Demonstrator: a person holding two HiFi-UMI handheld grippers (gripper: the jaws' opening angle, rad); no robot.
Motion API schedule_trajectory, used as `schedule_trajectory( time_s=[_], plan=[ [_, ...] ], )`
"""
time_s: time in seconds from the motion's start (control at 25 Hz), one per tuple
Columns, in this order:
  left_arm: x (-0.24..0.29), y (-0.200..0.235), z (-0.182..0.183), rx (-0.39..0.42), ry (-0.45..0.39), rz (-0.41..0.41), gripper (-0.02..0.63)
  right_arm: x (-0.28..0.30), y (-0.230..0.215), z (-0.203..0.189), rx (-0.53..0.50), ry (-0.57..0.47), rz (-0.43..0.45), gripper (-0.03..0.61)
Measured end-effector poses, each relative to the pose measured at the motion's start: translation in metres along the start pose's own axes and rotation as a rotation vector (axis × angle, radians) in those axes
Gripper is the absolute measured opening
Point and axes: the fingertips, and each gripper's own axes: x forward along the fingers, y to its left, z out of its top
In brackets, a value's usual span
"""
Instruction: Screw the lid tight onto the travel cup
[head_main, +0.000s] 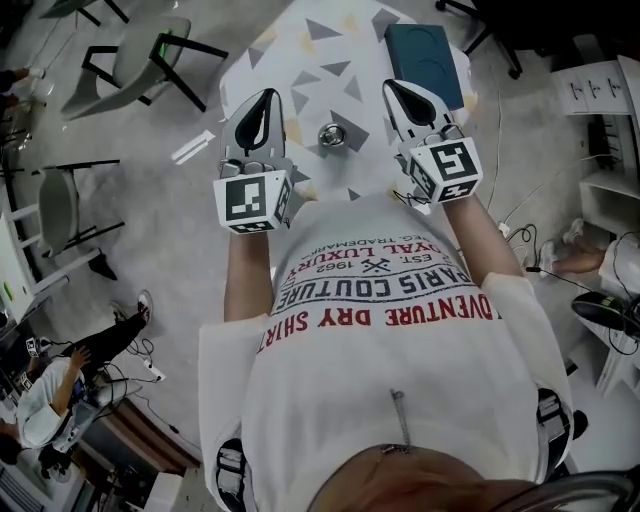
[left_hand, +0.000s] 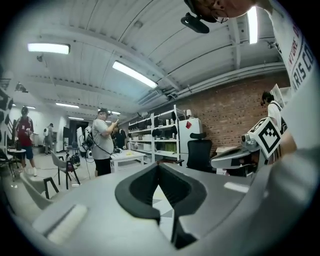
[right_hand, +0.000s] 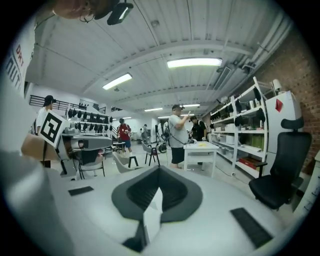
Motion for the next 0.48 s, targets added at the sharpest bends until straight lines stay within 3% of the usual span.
schedule_trajectory(
  time_s=[0.48],
  plan=[
    [0.005,0.005,-0.002,-0.027,0.006,-0.014,0.012,0.008,0.011,0.003,-0.03,-0.002,0.032,0.009]
  ],
)
